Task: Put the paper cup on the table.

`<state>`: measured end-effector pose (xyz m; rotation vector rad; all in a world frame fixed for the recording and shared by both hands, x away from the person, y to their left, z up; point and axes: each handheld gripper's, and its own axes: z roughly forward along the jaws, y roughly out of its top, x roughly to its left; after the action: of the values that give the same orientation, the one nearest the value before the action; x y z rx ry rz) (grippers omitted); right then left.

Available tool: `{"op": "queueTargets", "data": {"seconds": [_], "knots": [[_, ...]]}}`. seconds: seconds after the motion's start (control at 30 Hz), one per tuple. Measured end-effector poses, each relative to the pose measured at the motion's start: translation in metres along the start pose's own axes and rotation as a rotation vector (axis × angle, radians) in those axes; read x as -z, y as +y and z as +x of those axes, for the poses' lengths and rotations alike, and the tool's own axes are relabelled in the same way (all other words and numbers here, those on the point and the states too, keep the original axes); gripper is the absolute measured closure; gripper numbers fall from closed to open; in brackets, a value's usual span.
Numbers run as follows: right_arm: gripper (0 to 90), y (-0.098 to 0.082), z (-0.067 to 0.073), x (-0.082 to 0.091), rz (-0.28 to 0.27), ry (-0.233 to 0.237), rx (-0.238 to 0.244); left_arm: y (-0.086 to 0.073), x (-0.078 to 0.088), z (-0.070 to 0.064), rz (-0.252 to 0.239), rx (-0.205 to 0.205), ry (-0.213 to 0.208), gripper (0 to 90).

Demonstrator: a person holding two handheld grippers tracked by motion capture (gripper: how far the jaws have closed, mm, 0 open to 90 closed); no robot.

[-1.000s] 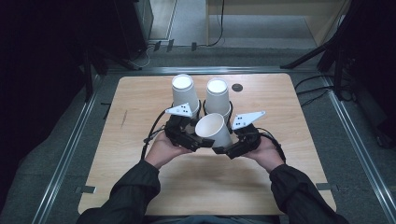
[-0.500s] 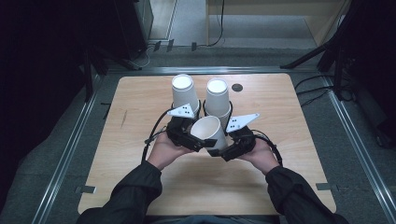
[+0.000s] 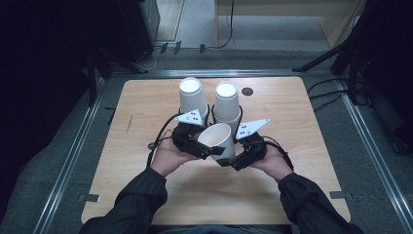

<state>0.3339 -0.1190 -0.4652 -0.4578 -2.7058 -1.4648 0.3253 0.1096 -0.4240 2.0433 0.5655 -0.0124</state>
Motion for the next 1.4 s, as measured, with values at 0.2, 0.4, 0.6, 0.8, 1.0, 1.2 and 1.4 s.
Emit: {"op": "queueTargets", "data": {"seconds": [0.2, 0.4, 0.6, 0.8, 1.0, 1.2, 1.4], "knots": [[13.6, -0.005, 0.003, 0.003, 0.015, -0.027, -0.050, -0.001, 0.001, 0.003, 0.023, 0.010, -0.010, 18.9], [13.7, -0.008, 0.003, 0.006, 0.058, -0.067, -0.064, -0.002, 0.007, 0.010, 0.038, 0.011, 0.010, 18.9], [14.0, -0.010, 0.002, 0.012, 0.075, -0.084, -0.061, -0.006, 0.011, 0.014, 0.054, 0.007, 0.029, 18.9], [14.1, -0.014, 0.004, 0.018, 0.057, -0.140, -0.066, -0.008, 0.013, 0.012, 0.080, -0.020, 0.049, 18.9], [14.5, -0.016, 0.000, 0.026, 0.056, -0.185, -0.104, -0.010, 0.018, 0.010, 0.099, -0.035, 0.034, 18.9], [14.6, -0.017, -0.006, 0.034, 0.039, -0.201, -0.119, -0.014, 0.027, 0.012, 0.112, -0.032, 0.054, 18.8], [15.3, -0.019, -0.010, 0.037, 0.053, -0.249, -0.117, -0.017, 0.036, 0.015, 0.109, -0.012, 0.075, 18.7]]}}
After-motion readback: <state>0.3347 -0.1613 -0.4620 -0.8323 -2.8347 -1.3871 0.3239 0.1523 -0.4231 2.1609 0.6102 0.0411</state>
